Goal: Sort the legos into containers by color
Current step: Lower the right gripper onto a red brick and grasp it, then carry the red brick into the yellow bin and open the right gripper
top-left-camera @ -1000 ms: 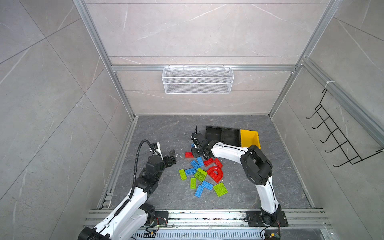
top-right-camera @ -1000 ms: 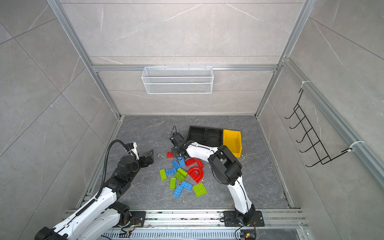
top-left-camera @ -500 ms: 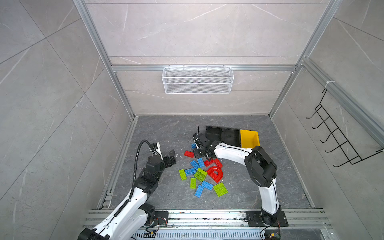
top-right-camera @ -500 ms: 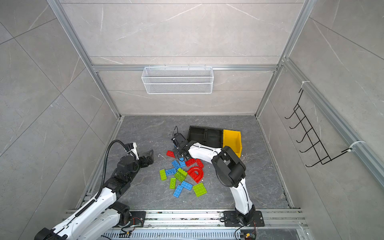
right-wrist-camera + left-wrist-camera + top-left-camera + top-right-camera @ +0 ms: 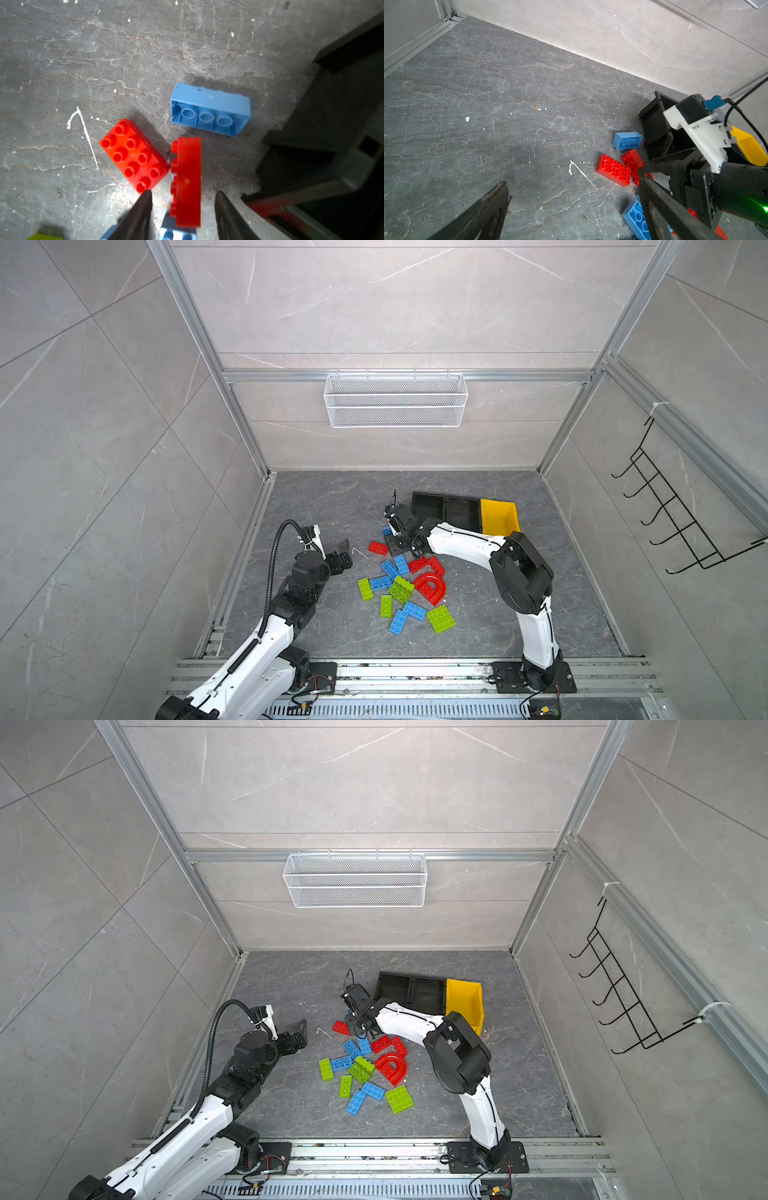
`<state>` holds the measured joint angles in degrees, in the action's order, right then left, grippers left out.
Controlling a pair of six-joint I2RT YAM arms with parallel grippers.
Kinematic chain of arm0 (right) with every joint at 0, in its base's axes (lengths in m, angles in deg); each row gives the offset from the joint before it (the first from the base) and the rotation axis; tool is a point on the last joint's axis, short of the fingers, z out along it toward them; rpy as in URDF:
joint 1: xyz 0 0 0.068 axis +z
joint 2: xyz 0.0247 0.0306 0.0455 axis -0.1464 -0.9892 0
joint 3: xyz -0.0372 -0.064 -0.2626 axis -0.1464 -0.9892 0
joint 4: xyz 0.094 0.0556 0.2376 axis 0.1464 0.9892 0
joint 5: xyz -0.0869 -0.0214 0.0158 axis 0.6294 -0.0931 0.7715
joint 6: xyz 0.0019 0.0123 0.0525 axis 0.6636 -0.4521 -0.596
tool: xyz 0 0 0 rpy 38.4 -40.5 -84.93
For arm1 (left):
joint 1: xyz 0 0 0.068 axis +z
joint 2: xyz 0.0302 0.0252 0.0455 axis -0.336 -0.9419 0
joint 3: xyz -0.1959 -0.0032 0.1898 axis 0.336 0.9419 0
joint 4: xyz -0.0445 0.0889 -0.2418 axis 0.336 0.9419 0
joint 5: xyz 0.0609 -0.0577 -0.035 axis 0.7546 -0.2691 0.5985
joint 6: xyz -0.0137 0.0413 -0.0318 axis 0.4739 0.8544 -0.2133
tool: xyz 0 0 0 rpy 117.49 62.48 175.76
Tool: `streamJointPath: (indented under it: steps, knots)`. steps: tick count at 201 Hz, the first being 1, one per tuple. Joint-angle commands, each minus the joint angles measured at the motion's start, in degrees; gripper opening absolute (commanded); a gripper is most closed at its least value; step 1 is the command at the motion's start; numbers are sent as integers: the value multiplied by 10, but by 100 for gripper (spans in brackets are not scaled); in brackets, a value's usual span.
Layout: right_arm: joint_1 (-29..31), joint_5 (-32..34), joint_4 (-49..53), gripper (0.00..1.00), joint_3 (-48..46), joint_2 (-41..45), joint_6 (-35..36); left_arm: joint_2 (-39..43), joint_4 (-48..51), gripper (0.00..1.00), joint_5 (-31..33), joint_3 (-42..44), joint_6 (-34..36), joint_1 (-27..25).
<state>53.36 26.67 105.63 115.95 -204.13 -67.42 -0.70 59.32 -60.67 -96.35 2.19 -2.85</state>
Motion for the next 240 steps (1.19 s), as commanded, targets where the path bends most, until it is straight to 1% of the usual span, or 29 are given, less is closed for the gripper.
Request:
streamJointPath:
  steps: [1, 52, 91, 100, 117, 140, 161, 178, 202, 240]
  knots:
    - [1, -1, 43, 53, 28, -33, 24, 8, -6, 99, 13, -15, 11, 2]
    - [0, -6, 48, 51, 45, -59, 25, 16, -2, 99, 16, -13, 13, 2]
    - [0, -14, 50, 43, 51, -67, 24, 19, -1, 99, 21, -13, 15, 2]
    - [0, -14, 47, 39, 48, -62, 23, 19, -1, 99, 23, -13, 15, 2]
    - [-1, -12, 33, 32, 31, -43, 23, 20, 3, 99, 23, -13, 15, 2]
    - [-3, -8, 4, 28, -6, -3, 23, 22, -1, 99, 25, -12, 16, 2]
    - [-12, -24, -27, 23, -43, 34, 21, 22, 3, 99, 27, -14, 18, 2]
    - [-17, -33, -50, 22, -67, 56, 20, 22, 1, 99, 25, -13, 18, 2]
    - [-19, -35, -51, 19, -80, 84, 18, 18, 2, 99, 28, -14, 14, 2]
    - [-30, -50, -63, 18, -120, 137, 9, 12, 0, 99, 24, -13, 11, 2]
